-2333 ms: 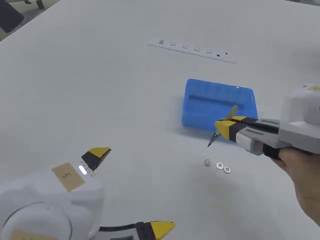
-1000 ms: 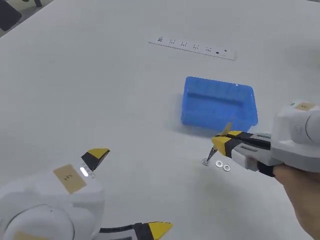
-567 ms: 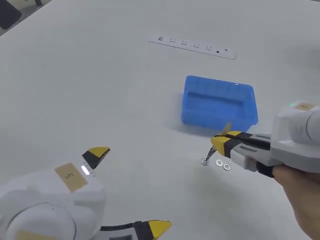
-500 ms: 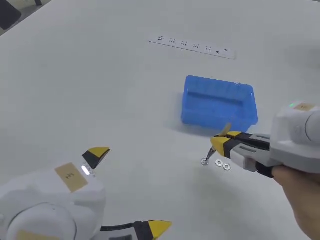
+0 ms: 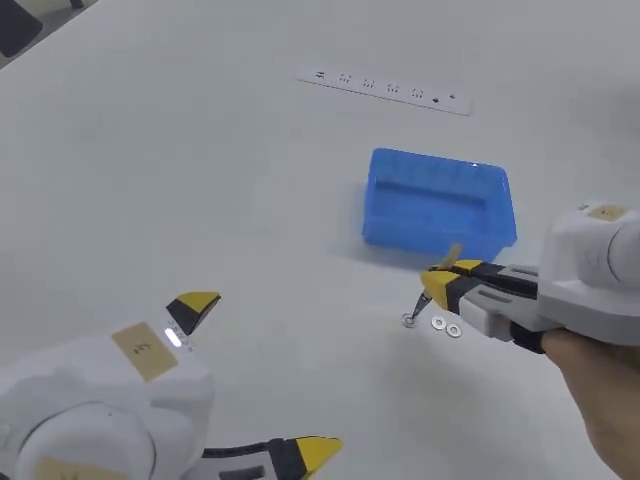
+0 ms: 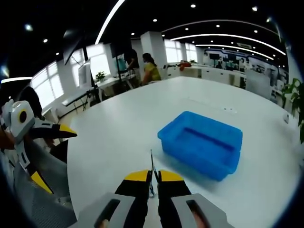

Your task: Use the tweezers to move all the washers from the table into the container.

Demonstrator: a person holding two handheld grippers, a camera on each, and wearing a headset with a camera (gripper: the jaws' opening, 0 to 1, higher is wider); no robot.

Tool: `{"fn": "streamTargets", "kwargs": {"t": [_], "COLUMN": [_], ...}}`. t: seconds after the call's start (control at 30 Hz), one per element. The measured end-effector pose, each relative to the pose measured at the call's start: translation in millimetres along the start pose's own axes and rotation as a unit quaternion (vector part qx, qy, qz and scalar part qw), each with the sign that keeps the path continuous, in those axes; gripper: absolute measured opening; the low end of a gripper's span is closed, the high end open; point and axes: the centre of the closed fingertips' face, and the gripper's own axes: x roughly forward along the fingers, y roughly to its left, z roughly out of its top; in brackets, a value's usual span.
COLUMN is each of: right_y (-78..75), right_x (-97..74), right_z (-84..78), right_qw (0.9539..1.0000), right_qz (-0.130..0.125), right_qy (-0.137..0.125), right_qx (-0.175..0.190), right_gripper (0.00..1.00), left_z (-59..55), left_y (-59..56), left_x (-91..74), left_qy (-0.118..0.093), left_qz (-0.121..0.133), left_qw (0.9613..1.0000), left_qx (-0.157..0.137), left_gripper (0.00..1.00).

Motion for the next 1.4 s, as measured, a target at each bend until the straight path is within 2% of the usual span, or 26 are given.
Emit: {"fn": "streamTargets", "kwargs": {"t": [0.43,0.77,0.8,0.83,0.87,0.93,1.17,1.4], "right_y": [3.7,10.4,11.4,14.9,16.2,19.2,10.6,9.4], "right_x": [1.3,-0.1,0.8,0.2,-1.9,0.8,1.9,0.6], "right_z": [-0.8,-2.9,-5.0,-4.3,-7.8,-6.8,-4.4,-4.8], "right_qw": [0.9999,0.9991,0.9987,0.9985,0.9975,0.9972,0.9976,0.9977], "right_qz": [0.000,-0.019,-0.022,-0.019,-0.023,-0.023,-0.029,-0.027], "right_qy": [-0.005,-0.003,0.006,0.000,0.009,0.008,0.006,0.014], "right_qx": [0.010,-0.036,-0.046,-0.052,-0.066,-0.070,-0.063,-0.060], "right_gripper": [0.03,0.02,0.02,0.02,0.02,0.02,0.01,0.00], "left_z": [-1.6,-3.0,-3.0,-3.1,-3.4,-3.3,-4.0,-2.9], "left_y": [0.0,0.0,0.2,0.4,0.9,1.3,2.0,3.1], "left_x": [0.4,0.5,0.5,0.4,0.4,0.3,0.1,-0.7], "left_qy": [0.003,0.006,0.006,0.005,0.006,0.005,0.005,0.001], "left_qz": [0.000,0.001,0.001,0.001,0.002,0.002,0.003,0.004], "left_qw": [1.0000,1.0000,1.0000,1.0000,1.0000,1.0000,0.9999,1.0000], "left_qx": [0.003,0.006,0.006,0.006,0.006,0.006,0.008,0.005], "left_gripper": [0.94,0.93,0.93,0.92,0.92,0.92,0.91,0.92]}}
